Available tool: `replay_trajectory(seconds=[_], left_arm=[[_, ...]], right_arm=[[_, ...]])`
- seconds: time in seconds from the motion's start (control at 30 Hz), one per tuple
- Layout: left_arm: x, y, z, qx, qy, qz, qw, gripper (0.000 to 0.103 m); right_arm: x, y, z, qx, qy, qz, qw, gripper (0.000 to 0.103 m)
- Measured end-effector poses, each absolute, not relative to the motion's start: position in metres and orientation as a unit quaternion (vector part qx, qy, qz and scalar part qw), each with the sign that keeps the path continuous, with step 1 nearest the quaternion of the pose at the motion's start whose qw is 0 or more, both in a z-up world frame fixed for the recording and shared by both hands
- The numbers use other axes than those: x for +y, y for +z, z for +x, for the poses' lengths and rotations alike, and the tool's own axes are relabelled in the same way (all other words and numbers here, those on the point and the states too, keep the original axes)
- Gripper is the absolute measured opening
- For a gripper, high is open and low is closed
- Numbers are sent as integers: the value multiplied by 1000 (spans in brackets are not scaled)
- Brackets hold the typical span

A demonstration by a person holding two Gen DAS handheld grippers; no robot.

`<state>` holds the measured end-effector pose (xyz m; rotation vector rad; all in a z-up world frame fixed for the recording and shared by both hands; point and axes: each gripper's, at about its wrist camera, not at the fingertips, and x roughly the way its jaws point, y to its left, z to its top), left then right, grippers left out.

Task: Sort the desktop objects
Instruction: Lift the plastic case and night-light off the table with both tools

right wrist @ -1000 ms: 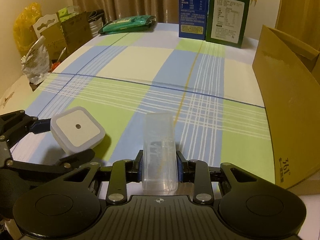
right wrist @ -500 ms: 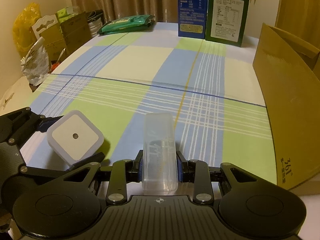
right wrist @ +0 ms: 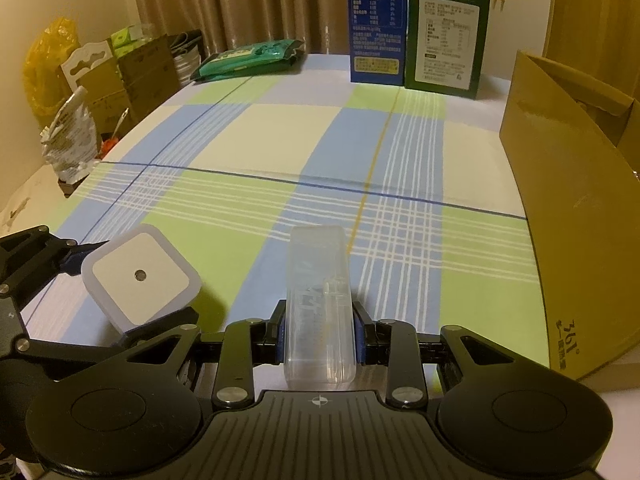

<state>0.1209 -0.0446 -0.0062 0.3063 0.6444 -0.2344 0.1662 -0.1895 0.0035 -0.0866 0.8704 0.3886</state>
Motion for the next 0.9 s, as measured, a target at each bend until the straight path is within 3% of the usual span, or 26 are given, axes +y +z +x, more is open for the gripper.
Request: replay_trajectory(seconds=[0.9], left_arm=[[-41, 36, 89, 321, -85, 39, 943, 63]], right_arm=[[-206, 30, 114, 378, 174, -19, 909, 28]])
